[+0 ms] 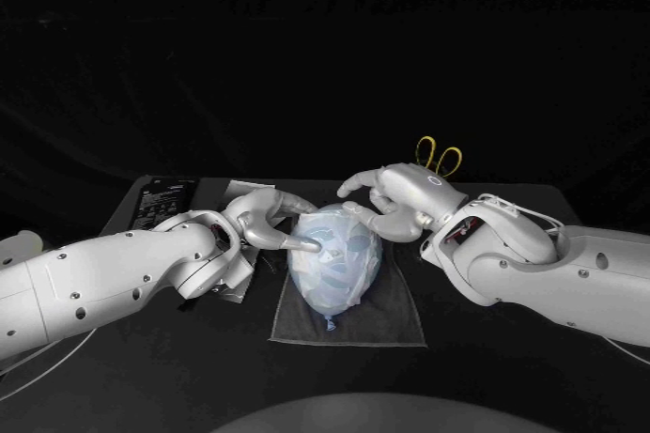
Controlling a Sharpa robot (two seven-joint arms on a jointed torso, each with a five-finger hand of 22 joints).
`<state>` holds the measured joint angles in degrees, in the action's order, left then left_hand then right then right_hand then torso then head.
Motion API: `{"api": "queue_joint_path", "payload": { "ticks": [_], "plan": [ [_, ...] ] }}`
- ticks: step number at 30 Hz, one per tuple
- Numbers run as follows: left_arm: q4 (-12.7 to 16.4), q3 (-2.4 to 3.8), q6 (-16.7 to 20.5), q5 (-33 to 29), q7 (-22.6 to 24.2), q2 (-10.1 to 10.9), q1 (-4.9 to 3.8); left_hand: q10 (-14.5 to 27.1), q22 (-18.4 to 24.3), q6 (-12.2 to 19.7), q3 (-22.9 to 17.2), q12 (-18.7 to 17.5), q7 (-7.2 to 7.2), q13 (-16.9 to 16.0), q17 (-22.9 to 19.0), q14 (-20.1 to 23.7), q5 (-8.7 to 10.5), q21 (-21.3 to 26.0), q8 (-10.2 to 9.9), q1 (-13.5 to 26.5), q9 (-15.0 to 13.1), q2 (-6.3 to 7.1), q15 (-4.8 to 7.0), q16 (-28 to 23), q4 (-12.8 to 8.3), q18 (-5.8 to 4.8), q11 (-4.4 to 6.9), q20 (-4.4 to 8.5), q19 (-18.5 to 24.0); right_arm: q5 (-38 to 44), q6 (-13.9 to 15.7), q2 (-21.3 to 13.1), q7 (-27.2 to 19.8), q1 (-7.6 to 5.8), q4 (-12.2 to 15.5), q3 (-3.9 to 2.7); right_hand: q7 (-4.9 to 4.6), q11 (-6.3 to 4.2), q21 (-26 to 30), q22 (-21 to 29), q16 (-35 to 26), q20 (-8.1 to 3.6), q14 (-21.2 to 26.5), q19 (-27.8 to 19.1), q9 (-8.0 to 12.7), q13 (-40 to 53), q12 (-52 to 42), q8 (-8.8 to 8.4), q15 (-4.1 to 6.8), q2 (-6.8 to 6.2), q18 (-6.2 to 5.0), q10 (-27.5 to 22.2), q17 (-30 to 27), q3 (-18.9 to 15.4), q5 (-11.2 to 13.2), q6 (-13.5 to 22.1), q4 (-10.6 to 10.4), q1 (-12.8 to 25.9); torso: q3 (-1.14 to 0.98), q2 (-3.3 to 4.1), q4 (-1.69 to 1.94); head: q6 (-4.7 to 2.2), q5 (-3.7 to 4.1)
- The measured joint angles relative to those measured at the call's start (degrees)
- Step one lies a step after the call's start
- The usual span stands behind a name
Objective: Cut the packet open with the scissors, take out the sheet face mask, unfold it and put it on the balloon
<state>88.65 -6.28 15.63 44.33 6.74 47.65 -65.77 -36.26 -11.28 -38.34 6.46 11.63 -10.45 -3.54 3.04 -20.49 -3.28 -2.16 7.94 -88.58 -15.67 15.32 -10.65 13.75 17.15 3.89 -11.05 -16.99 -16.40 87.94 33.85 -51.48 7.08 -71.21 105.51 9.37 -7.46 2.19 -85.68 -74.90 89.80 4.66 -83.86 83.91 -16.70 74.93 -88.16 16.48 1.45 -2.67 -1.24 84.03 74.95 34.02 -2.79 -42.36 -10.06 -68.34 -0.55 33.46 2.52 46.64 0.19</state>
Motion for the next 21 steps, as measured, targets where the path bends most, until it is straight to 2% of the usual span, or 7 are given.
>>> {"api": "queue_joint_path", "payload": {
  "ticks": [3,5,9,10,15,16,21],
  "plan": [
    [0.0,0.00,0.0,0.0,0.0,0.0,0.00,0.0,0.1,0.0,0.0,0.0,0.00,0.0,0.0,0.0,0.00,0.0,0.0,0.0,0.0,0.00,0.00,0.0,0.0,0.00,0.00,0.00,0.0,0.6,-1.5,-1.1,-0.3,0.20,1.4,0.19,0.91,-1.08,-1.0,0.0,0.0,-0.27,-0.1,0.1,2.8,0.0,0.0,-4.15,0.96,-1.13,0.00,-0.1,0.0,-2.2,0.0,7.8,-3.5,3.8,0.00,0.01,0.00,-0.09,-0.02],
    [0.0,0.00,0.0,0.0,0.0,0.0,0.00,0.0,0.1,0.0,0.0,0.0,0.00,0.0,0.0,0.0,0.00,0.0,0.0,0.0,0.0,0.00,0.00,0.0,0.0,0.00,0.00,0.00,0.0,1.3,-2.3,-1.7,-0.3,0.36,1.9,0.35,1.17,-1.29,-1.2,0.0,0.0,-1.12,-0.2,0.0,5.2,0.0,-0.1,-7.27,1.24,-2.80,0.01,-0.1,0.0,-5.3,0.0,14.8,-6.2,7.5,0.00,0.02,0.01,-0.16,-0.02],
    [0.0,0.00,0.0,0.0,0.0,0.0,0.00,0.0,0.1,0.0,0.0,0.0,0.00,0.0,0.0,0.0,0.00,0.0,0.0,0.0,0.0,0.00,0.00,0.0,0.0,0.00,0.00,0.00,0.0,3.4,-4.0,-2.1,0.3,1.00,2.9,0.60,2.26,-2.10,-1.2,0.0,0.0,-1.82,-0.1,0.1,8.1,0.0,0.7,-10.74,2.18,-3.91,0.00,-0.1,0.0,-11.6,0.0,23.2,-6.8,13.8,0.01,0.03,0.01,-0.24,-0.02],
    [0.0,0.00,0.0,0.0,0.0,0.0,0.00,0.0,0.1,0.0,0.0,0.0,0.00,0.0,0.0,0.0,0.00,0.0,0.2,0.0,0.0,0.00,0.00,0.0,0.0,0.00,0.00,0.00,0.0,4.3,-4.6,-2.2,0.7,1.36,3.1,0.67,2.68,-2.43,-0.9,0.0,-0.1,-2.23,-0.2,0.1,9.2,0.0,1.6,-11.90,2.49,-4.60,0.00,0.0,0.0,-14.2,0.0,26.3,-6.8,16.4,0.03,0.03,0.01,-0.26,-0.01],
    [0.0,0.00,0.0,0.0,0.0,0.0,0.00,0.0,0.1,0.0,0.0,0.0,0.00,0.0,0.0,0.0,0.00,0.0,0.2,0.0,0.0,0.00,0.00,0.0,0.0,0.00,0.00,0.00,0.0,8.4,-6.4,-2.2,2.7,2.83,3.5,0.86,3.60,-3.03,-0.8,0.0,-0.2,-2.66,-0.2,0.1,10.3,0.0,2.4,-12.89,3.25,-4.93,0.01,0.0,0.0,-17.8,0.0,29.4,-6.8,18.2,0.03,0.04,0.04,-0.34,-0.04],
    [0.0,0.00,0.0,-0.1,0.0,0.1,0.00,0.0,0.1,0.0,0.0,0.0,0.01,0.0,0.0,0.0,0.00,0.0,0.2,0.0,0.0,0.00,0.00,0.0,0.0,0.00,0.00,0.00,0.0,9.2,-6.6,-2.2,3.2,3.08,3.5,0.87,3.76,-3.09,-0.8,0.0,-0.1,-3.10,-0.1,0.0,10.4,0.0,2.7,-12.97,3.55,-4.68,0.00,-0.1,0.0,-18.6,0.0,29.8,-6.8,18.5,0.03,0.04,0.05,-0.35,-0.08],
    [0.0,0.00,0.0,-0.1,0.0,0.1,0.01,0.0,0.1,0.0,0.0,0.0,0.01,0.0,0.0,0.0,0.00,0.0,0.2,0.0,0.0,0.00,0.00,0.0,0.0,0.00,0.00,0.00,0.0,13.1,-7.7,-2.3,5.8,4.00,3.7,0.94,4.20,-3.63,-0.8,0.0,0.0,-3.66,-0.1,0.1,9.9,0.0,2.7,-12.94,4.02,-4.34,0.00,0.0,0.0,-21.9,0.0,29.3,-6.8,19.3,0.03,0.07,0.07,-0.37,-0.18]
  ]
}}
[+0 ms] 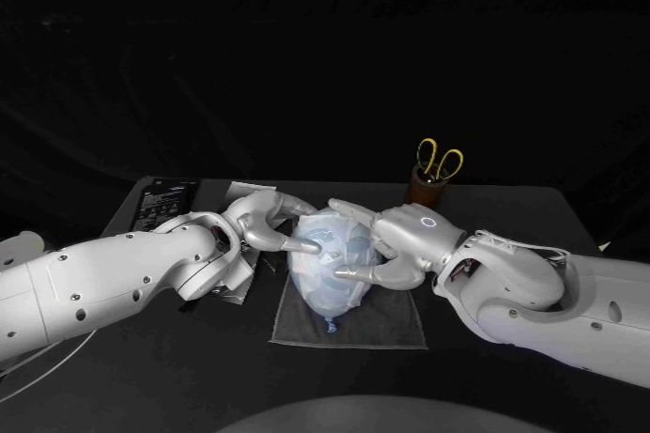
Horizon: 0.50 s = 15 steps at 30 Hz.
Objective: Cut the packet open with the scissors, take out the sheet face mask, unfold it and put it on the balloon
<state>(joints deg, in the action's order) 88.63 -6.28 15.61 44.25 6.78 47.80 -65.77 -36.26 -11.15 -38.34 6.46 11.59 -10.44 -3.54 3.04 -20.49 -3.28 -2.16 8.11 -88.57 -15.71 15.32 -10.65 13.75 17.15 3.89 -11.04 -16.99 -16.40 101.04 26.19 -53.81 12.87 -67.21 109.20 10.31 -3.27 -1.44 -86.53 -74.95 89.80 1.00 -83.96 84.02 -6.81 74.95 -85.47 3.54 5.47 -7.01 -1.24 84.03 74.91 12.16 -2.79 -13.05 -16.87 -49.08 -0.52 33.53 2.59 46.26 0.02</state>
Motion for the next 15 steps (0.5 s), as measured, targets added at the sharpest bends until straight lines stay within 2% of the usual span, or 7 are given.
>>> {"api": "queue_joint_path", "payload": {
  "ticks": [2,3,6,8,9,15],
  "plan": [
    [0.0,0.00,0.0,0.0,0.0,0.0,0.00,0.0,0.0,0.0,0.0,0.0,0.00,0.0,0.0,0.0,0.00,0.0,0.0,0.0,0.0,0.00,0.00,0.0,0.0,0.00,0.00,0.00,0.0,1.0,-0.2,-0.1,0.7,0.27,0.1,0.00,-0.02,-0.01,-0.3,0.0,0.0,0.00,-0.1,0.0,-0.4,0.0,0.0,0.49,0.08,0.16,0.00,0.0,0.0,-0.8,0.0,-1.1,0.0,-0.2,0.01,0.00,0.00,0.03,-0.01],
    [0.0,0.00,0.0,0.0,0.0,0.0,0.00,0.0,0.0,0.0,0.0,0.0,0.00,0.0,0.0,0.0,0.00,0.0,0.0,0.0,0.0,0.00,0.00,0.0,0.0,0.00,0.00,0.00,0.0,1.4,-0.3,-0.1,1.0,0.42,0.1,0.01,-0.15,-0.01,-0.4,0.0,0.0,0.00,-0.1,0.0,-0.9,0.0,0.0,0.94,0.08,0.78,0.00,0.0,0.0,-1.2,0.0,-2.1,0.0,-0.4,0.01,0.00,-0.01,0.05,0.00],
    [0.0,0.00,0.0,0.0,0.0,0.0,0.00,0.0,0.0,0.0,0.0,0.0,0.00,0.0,0.0,0.0,0.00,0.0,0.0,0.0,0.0,0.00,0.00,0.0,0.0,0.00,0.00,0.00,0.0,2.5,-0.2,-0.5,1.6,0.89,0.2,0.09,-1.09,0.02,-0.6,0.0,0.0,-0.01,-0.1,0.0,-3.5,0.0,-0.2,3.65,0.08,2.73,0.00,0.0,0.0,-2.6,0.0,-8.7,0.0,-0.7,0.01,-0.01,-0.02,0.09,0.04],
    [0.0,0.00,0.0,0.0,0.0,0.0,0.00,0.0,0.0,0.0,0.0,0.0,0.00,0.0,0.0,0.0,0.00,0.0,0.0,0.0,0.0,0.00,0.00,0.0,0.0,0.00,0.00,0.00,0.0,3.0,0.1,-0.7,1.8,1.17,0.3,0.12,-1.40,0.45,-0.7,0.0,0.0,-0.01,-0.1,0.0,-4.6,0.0,-0.7,4.89,0.08,3.45,0.00,-0.2,0.0,-3.3,0.0,-12.0,0.0,-1.0,0.01,-0.02,-0.03,0.10,0.05],
    [0.0,0.00,0.0,0.0,0.0,0.0,0.01,0.0,0.0,0.0,0.0,0.0,0.00,0.0,0.0,0.0,0.00,0.0,0.0,0.0,0.0,0.00,0.00,0.0,0.0,0.00,0.00,0.00,0.0,3.2,0.3,-0.8,1.8,1.26,0.4,0.12,-1.40,0.55,-0.7,0.0,0.0,-0.01,-0.1,0.0,-5.0,0.0,-0.9,5.33,0.08,3.93,0.00,-0.1,0.0,-3.6,0.0,-12.9,0.0,-0.9,0.01,-0.03,-0.03,0.13,0.05],
    [0.0,-0.02,0.0,-0.1,0.0,0.2,0.02,-0.1,0.0,0.0,-0.2,-0.3,0.00,0.0,0.0,0.0,0.00,0.0,0.0,0.0,0.0,0.00,0.00,0.0,0.2,0.00,-0.15,0.00,0.0,4.2,1.9,-1.2,1.9,1.52,0.8,0.11,-1.38,0.65,-1.5,0.1,0.0,-0.01,-0.1,0.0,-6.5,0.0,-1.5,6.88,0.08,4.86,0.00,0.0,0.0,-5.2,0.0,-17.0,0.0,-1.1,-0.03,-0.04,-0.05,0.16,0.09]
  ]
}}
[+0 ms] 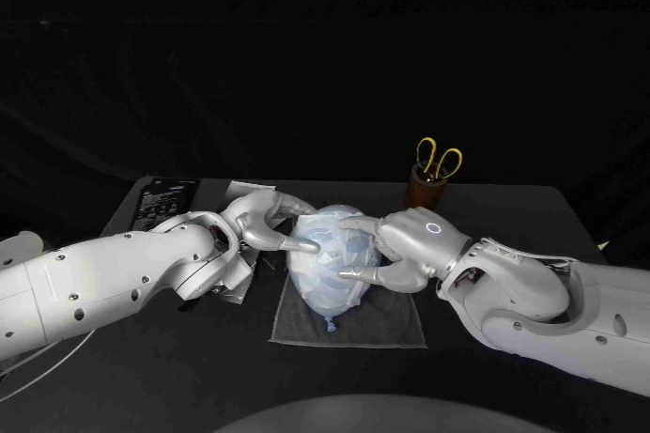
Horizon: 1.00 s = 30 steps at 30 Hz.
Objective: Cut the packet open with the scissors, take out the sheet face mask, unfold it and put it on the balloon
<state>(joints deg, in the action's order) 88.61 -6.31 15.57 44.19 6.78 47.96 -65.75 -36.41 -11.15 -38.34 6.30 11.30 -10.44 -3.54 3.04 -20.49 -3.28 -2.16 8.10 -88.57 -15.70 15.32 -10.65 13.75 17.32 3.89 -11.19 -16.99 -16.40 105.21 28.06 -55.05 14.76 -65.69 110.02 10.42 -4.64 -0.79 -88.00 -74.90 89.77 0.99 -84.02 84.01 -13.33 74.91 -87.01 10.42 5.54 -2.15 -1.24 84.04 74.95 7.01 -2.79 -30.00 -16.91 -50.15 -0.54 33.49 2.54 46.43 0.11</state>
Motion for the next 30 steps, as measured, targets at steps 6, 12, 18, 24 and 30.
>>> {"api": "queue_joint_path", "payload": {
  "ticks": [6,12,18,24,30],
  "plan": [
    [0.0,0.02,0.0,0.0,0.0,0.1,0.00,0.0,0.0,0.0,0.0,0.0,0.00,0.0,0.0,0.0,0.00,0.0,0.0,0.0,0.0,0.00,0.00,0.0,0.0,0.00,-0.02,0.00,0.0,0.3,1.0,-0.1,-0.1,0.11,0.1,0.00,0.28,0.00,-0.2,0.0,0.0,0.01,0.0,0.0,-0.4,0.0,-0.3,0.21,-0.01,0.51,0.00,0.0,0.0,-0.8,0.0,-1.3,0.0,0.2,0.02,0.02,0.00,0.00,0.02],
    [0.0,0.02,0.0,-0.1,0.0,0.1,-0.01,0.0,0.0,0.0,0.0,0.0,0.00,0.0,0.0,0.0,0.00,0.0,0.0,0.0,0.0,0.00,0.00,0.0,0.0,0.00,-0.02,0.00,0.0,0.4,1.3,0.3,0.1,0.15,-0.7,0.03,0.32,-0.01,-0.2,0.0,-0.2,0.02,0.0,0.0,0.7,0.0,-0.3,-0.65,-0.01,1.34,0.00,0.0,0.0,-2.7,0.0,1.2,0.0,0.6,0.03,0.02,0.04,-0.09,0.21],
    [0.0,0.01,0.0,-0.2,0.0,0.1,-0.01,0.0,0.0,0.0,0.0,0.0,0.00,0.0,0.0,0.0,0.00,0.0,0.0,0.0,0.1,0.00,0.00,0.0,0.0,0.00,-0.02,0.00,0.0,0.4,1.4,1.4,0.4,0.16,-1.7,0.04,0.64,-0.02,-0.2,0.0,0.0,-0.05,0.0,-0.1,1.6,0.0,-0.3,-1.59,-0.02,1.79,0.00,0.0,0.0,-4.1,0.0,3.7,0.0,0.2,0.03,0.03,0.08,-0.19,0.26],
    [0.0,0.00,0.0,-0.3,0.0,0.1,-0.01,0.0,0.0,0.0,0.0,0.0,0.00,0.0,0.0,0.0,0.00,0.0,0.0,0.0,0.1,0.00,0.00,0.0,0.0,0.00,-0.02,0.00,0.0,0.4,1.2,2.1,0.7,0.16,-2.4,0.03,0.86,-0.03,-0.2,0.0,0.0,-0.05,0.0,-0.1,1.7,0.0,-0.3,-1.83,-0.02,1.79,0.00,0.0,0.0,-4.4,0.0,3.9,0.0,0.2,0.04,0.04,0.08,-0.21,0.30],
    [0.0,0.00,0.0,-0.3,0.0,0.1,-0.01,0.0,0.0,0.0,0.0,0.0,0.00,0.0,0.0,0.0,0.00,0.0,0.0,0.0,0.1,0.00,0.00,0.0,0.0,0.00,0.00,0.00,0.0,0.4,0.3,2.7,0.9,0.14,-3.0,0.00,0.99,-0.08,-0.2,0.0,0.0,-0.04,0.0,-0.1,1.6,0.0,-0.3,-1.87,-0.03,2.07,0.00,-0.1,0.0,-5.4,0.0,3.8,0.0,-0.1,0.07,0.03,0.08,-0.12,0.30]
  ]
}}
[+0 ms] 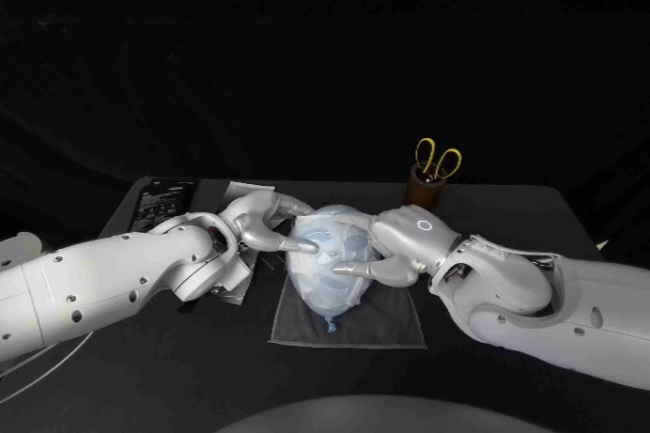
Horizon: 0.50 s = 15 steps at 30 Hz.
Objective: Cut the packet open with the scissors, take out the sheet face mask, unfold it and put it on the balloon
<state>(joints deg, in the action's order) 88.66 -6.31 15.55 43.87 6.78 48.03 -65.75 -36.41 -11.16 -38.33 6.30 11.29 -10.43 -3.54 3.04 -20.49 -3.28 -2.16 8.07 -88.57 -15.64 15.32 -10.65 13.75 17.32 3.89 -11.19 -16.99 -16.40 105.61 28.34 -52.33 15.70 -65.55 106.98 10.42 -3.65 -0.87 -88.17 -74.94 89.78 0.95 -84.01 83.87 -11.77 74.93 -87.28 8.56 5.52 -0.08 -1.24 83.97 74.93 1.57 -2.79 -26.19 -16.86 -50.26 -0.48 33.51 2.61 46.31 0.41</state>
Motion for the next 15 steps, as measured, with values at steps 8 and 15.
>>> {"api": "queue_joint_path", "payload": {
  "ticks": [8,15],
  "plan": [
    [0.0,-0.01,0.0,0.0,0.0,0.0,0.01,0.0,0.1,0.0,0.0,0.0,0.00,0.0,0.0,0.0,0.00,0.0,0.0,0.0,0.0,0.00,0.00,-0.3,0.0,0.00,0.03,0.00,0.0,0.1,-0.7,0.7,0.6,-0.01,-0.5,-0.02,0.16,-0.04,0.0,0.0,0.0,0.00,0.0,0.0,0.2,0.0,-0.2,-0.07,-0.01,0.47,0.00,0.0,0.0,-1.5,0.0,0.3,-0.1,0.4,-0.03,-0.02,-0.01,0.07,-0.05],
    [0.0,-0.01,0.0,-0.1,0.0,0.0,0.01,0.0,0.1,0.0,0.0,0.0,0.01,0.0,0.0,0.0,0.00,0.0,-0.1,0.0,0.0,0.00,0.00,-0.3,0.0,0.00,0.04,0.00,0.0,0.4,-0.5,1.6,1.4,-0.01,-0.9,-0.05,0.30,-0.26,0.0,0.0,-0.1,0.05,0.1,-0.1,1.1,0.0,-0.2,-1.04,-0.10,1.01,0.00,0.2,0.0,-3.4,0.0,2.5,0.0,0.3,-0.10,0.05,0.00,-0.01,-0.10]
  ]
}}
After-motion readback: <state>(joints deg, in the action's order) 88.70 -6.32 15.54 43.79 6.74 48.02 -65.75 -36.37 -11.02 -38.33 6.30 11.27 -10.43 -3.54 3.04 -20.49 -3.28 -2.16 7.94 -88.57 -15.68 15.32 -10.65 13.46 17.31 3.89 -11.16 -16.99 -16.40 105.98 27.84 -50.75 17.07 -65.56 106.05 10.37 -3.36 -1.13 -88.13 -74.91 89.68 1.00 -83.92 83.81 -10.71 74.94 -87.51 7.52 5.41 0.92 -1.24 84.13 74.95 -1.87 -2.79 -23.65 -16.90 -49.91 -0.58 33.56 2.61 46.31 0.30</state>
